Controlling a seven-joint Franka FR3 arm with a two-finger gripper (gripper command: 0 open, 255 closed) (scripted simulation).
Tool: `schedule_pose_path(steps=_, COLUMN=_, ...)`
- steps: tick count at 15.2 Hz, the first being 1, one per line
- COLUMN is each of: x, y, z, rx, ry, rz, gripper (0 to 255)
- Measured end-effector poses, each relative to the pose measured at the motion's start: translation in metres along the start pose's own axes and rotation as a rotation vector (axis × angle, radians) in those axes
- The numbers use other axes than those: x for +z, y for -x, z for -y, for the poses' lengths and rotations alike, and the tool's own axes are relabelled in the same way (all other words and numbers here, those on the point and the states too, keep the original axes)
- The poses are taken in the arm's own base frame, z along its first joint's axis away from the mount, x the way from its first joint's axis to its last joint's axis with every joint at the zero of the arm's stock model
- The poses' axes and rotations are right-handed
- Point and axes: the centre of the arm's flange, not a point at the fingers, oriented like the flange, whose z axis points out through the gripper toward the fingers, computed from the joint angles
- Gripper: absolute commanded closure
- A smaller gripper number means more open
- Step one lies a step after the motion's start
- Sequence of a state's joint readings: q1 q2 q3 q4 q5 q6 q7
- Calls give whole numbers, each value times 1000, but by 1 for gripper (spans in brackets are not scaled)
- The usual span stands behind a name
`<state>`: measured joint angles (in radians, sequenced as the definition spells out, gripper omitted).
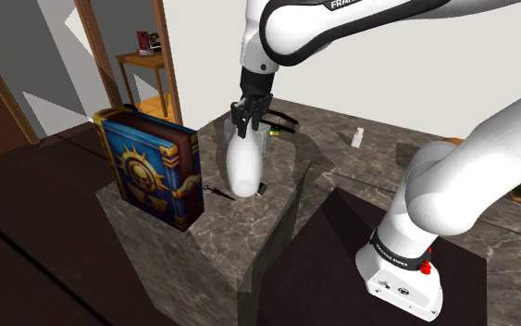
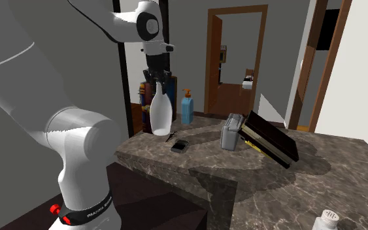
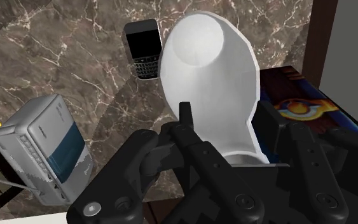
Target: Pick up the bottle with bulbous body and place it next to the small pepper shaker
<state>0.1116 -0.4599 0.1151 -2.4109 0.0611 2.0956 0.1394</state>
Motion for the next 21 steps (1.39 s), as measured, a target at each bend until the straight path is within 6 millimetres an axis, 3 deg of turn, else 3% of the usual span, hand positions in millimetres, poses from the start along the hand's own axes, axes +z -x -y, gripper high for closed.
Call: schedule_pose_path(steps=21, x=-109, y=-16, z=5, rx=0, ry=0, rz=0, gripper=255)
